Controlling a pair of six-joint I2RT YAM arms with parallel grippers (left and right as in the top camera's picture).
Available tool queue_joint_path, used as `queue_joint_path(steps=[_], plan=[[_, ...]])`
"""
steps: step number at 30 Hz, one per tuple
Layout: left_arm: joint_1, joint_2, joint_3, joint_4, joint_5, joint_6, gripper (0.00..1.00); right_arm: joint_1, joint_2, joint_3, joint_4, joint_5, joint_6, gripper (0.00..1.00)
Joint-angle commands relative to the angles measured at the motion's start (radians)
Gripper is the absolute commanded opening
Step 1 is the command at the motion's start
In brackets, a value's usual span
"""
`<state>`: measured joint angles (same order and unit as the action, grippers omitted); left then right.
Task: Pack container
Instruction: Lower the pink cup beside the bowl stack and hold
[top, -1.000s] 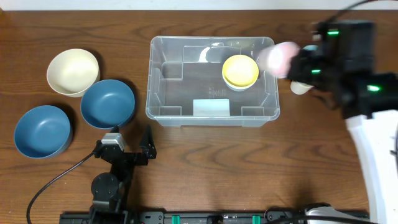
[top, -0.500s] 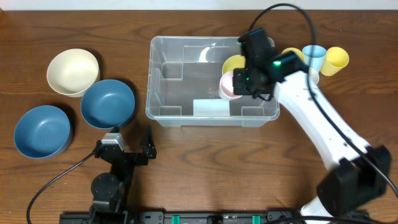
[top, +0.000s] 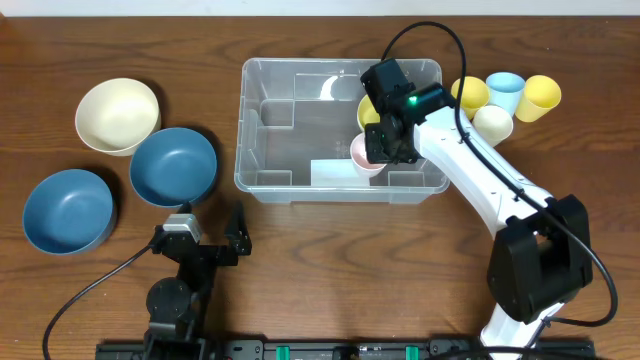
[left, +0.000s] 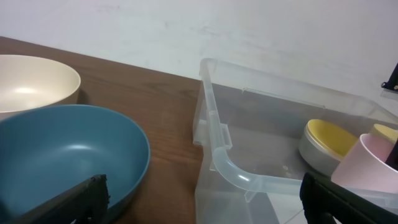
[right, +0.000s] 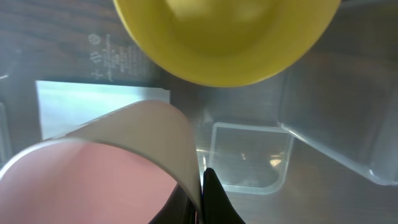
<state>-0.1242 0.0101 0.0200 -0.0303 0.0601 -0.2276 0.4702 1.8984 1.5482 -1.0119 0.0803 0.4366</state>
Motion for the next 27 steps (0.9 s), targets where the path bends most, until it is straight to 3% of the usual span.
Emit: queue_joint_path(steps=[1,27], plan=[[0.006,-0.006,-0.016,-0.037,-0.003,0.02,0.98,0.015,0.011,-0.023,0.002,0.041,0.012,0.01],[0.006,-0.006,-0.016,-0.037,-0.003,0.02,0.98,0.014,0.011,-0.104,0.091,0.047,0.024,0.01]])
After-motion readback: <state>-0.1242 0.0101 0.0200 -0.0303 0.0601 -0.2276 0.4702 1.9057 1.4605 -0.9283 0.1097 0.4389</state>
